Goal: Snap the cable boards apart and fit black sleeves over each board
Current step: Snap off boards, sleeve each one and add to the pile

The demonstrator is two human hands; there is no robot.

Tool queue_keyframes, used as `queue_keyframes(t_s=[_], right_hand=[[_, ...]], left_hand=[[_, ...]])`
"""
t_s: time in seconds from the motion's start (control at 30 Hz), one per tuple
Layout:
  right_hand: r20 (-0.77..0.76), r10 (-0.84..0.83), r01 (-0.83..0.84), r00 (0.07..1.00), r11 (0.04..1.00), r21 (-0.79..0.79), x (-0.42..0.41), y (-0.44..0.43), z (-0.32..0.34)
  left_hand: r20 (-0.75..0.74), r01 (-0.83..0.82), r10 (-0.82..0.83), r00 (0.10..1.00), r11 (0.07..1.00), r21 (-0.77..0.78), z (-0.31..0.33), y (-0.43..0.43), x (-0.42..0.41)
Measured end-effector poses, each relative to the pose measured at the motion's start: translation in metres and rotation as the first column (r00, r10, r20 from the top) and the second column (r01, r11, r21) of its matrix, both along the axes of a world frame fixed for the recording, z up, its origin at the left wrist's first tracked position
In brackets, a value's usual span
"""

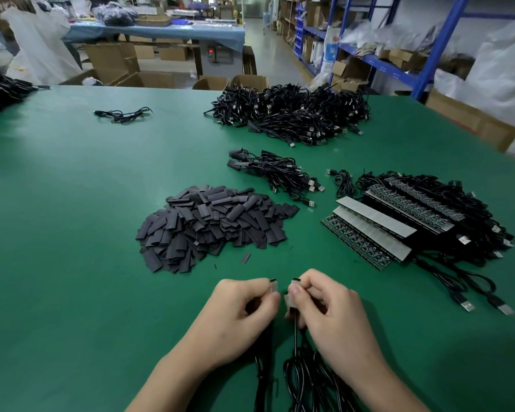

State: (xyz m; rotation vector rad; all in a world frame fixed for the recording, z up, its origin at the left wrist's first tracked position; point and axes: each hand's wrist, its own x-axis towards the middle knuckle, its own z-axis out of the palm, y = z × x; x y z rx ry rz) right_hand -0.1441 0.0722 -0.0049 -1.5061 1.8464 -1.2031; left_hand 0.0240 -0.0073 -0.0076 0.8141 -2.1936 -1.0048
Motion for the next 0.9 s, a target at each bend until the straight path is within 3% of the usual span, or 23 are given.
queue_keyframes(t_s=[0.1, 0.2, 0.33, 0.5, 0.63, 0.7, 0.77, 0.83, 0.87, 0.9], right_hand=[[-0.213, -0.03, 0.025, 0.977, 0.999, -0.026, -0.009, 0.0, 0.001], [-0.553, -0.05, 0.036, 0.832, 0.999, -0.035, -0.011, -0.002, 0.003], [-0.567, -0.085, 0.038, 0.819, 0.995, -0.094, -0.009, -0.002, 0.006], [-0.216, 0.123, -0.147, 0.969, 0.984, -0.101, 0.005, -0.004, 0.003], [0.166, 0.164, -0.154, 0.972, 0.985, -0.073, 0.003, -0.005, 0.007], [0.497, 0.201, -0.176, 0.844, 0.98, -0.098, -0.004, -0.005, 0.013], [0.75, 0.226, -0.158, 0.622, 0.974, -0.163, -0.013, -0.005, 0.021], [0.868, 0.254, -0.097, 0.428, 0.967, -0.235, -0.027, -0.007, 0.026], [0.891, 0.253, -0.069, 0.377, 0.967, -0.245, -0.035, -0.008, 0.028], [0.895, 0.226, -0.046, 0.385, 0.973, -0.226, -0.042, -0.009, 0.03]], left_hand=[[-0.037, 0.011, -0.01, 0.999, 0.999, 0.043, 0.002, -0.004, 0.004], [-0.03, 0.041, -0.04, 0.999, 0.998, 0.039, 0.004, -0.003, 0.003], [-0.01, 0.029, -0.029, 1.0, 1.0, 0.001, 0.005, -0.005, 0.004], [-0.111, 0.014, -0.009, 0.994, 0.999, 0.042, 0.011, -0.002, 0.0], [-0.138, -0.01, 0.02, 0.99, 0.997, 0.074, 0.013, -0.001, 0.0], [-0.135, -0.091, 0.1, 0.986, 0.993, 0.076, 0.013, -0.003, 0.0], [-0.11, -0.169, 0.177, 0.978, 0.983, 0.077, 0.011, -0.006, -0.001], [-0.024, -0.218, 0.219, 0.975, 0.975, 0.034, 0.009, -0.014, -0.002], [0.032, -0.228, 0.228, 0.973, 0.974, -0.008, 0.01, -0.018, -0.003], [0.076, -0.225, 0.229, 0.97, 0.973, -0.054, 0.012, -0.024, -0.004]])
